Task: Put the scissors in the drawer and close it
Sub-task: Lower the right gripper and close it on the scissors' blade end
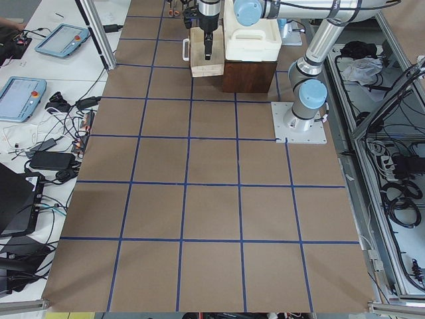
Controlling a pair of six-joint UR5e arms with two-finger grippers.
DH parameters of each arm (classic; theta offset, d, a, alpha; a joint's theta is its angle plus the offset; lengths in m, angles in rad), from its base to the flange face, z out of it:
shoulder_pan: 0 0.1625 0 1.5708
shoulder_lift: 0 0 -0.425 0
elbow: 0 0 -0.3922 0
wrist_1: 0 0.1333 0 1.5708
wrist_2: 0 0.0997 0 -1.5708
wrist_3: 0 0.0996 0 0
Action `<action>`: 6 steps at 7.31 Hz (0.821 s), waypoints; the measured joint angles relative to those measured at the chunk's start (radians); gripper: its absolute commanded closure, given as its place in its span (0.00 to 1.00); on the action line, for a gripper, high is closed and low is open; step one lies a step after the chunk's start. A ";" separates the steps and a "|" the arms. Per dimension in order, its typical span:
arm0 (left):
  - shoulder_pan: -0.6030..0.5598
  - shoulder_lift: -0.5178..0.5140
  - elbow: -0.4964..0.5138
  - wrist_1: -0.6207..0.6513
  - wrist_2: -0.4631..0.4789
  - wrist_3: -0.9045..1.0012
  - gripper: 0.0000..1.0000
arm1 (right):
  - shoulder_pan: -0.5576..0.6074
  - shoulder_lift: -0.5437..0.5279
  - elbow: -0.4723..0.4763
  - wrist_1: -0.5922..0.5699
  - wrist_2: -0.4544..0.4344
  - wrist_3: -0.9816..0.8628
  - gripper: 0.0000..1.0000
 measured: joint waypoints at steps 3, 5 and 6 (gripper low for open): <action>0.000 -0.005 -0.002 0.000 0.000 -0.001 0.00 | 0.001 0.005 -0.004 0.000 0.004 0.002 0.46; 0.000 -0.012 -0.001 0.002 -0.003 -0.007 0.00 | 0.001 0.007 -0.011 0.000 0.004 0.001 0.73; 0.000 -0.007 0.001 0.003 -0.006 -0.005 0.00 | 0.001 0.007 -0.012 0.000 0.003 0.001 0.86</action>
